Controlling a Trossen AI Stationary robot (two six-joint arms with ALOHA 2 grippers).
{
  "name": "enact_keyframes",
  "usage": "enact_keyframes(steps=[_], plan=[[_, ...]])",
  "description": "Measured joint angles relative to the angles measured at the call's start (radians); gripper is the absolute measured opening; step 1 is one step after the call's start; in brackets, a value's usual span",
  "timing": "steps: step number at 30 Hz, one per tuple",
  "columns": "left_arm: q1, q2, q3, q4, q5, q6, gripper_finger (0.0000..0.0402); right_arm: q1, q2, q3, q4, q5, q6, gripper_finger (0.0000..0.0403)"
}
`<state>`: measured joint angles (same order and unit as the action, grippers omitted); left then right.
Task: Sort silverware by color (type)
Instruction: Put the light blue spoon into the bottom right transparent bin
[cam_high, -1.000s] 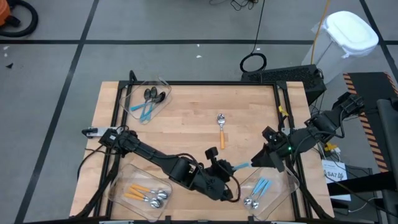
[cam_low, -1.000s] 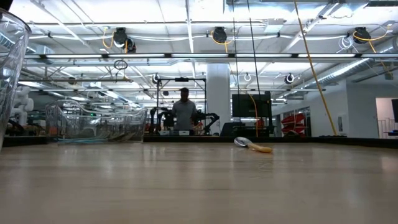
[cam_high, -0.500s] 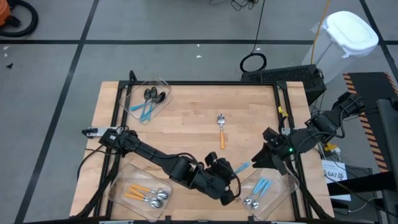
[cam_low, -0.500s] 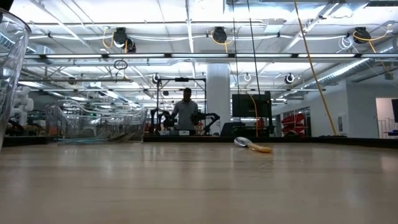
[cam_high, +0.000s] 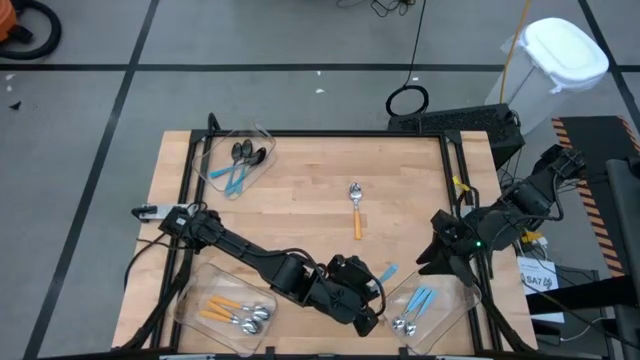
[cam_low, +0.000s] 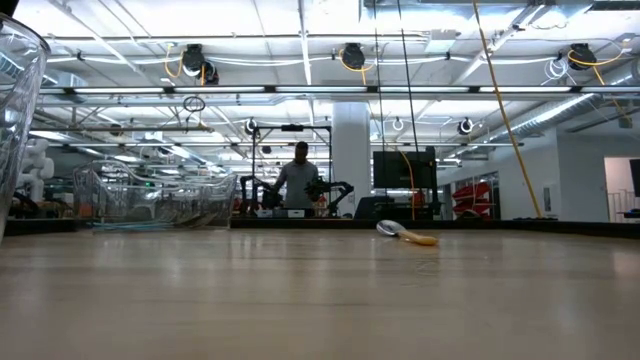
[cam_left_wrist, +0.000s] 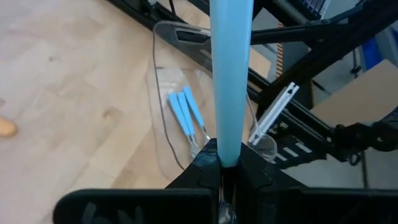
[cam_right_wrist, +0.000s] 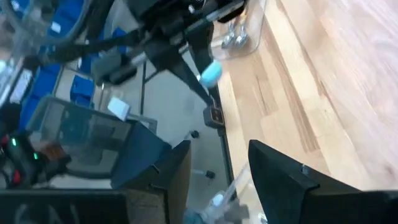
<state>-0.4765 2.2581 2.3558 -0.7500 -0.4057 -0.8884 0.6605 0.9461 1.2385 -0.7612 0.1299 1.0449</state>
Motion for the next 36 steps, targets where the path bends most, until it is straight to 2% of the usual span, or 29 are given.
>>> enact_keyframes(steps=[11, 20, 29, 36], plan=[[-0.017, 0.000, 0.000, 0.009, 0.015, -0.170, 0.0014, 0.090, -0.015, 0.000, -0.102, 0.023, -0.246, 0.0157], [-0.017, 0.000, 0.000, 0.108, 0.040, -0.183, 0.0014, 0.165, -0.015, 0.000, -0.210, 0.032, -0.412, 0.0157], [-0.015, -0.001, 0.000, 0.119, 0.042, -0.301, 0.0014, 0.223, -0.015, 0.000, -0.246, 0.157, -0.536, 0.0157], [-0.010, -0.001, 0.000, 0.118, 0.064, -0.283, 0.0014, 0.280, -0.014, -0.002, -0.244, 0.223, -0.608, 0.0157]])
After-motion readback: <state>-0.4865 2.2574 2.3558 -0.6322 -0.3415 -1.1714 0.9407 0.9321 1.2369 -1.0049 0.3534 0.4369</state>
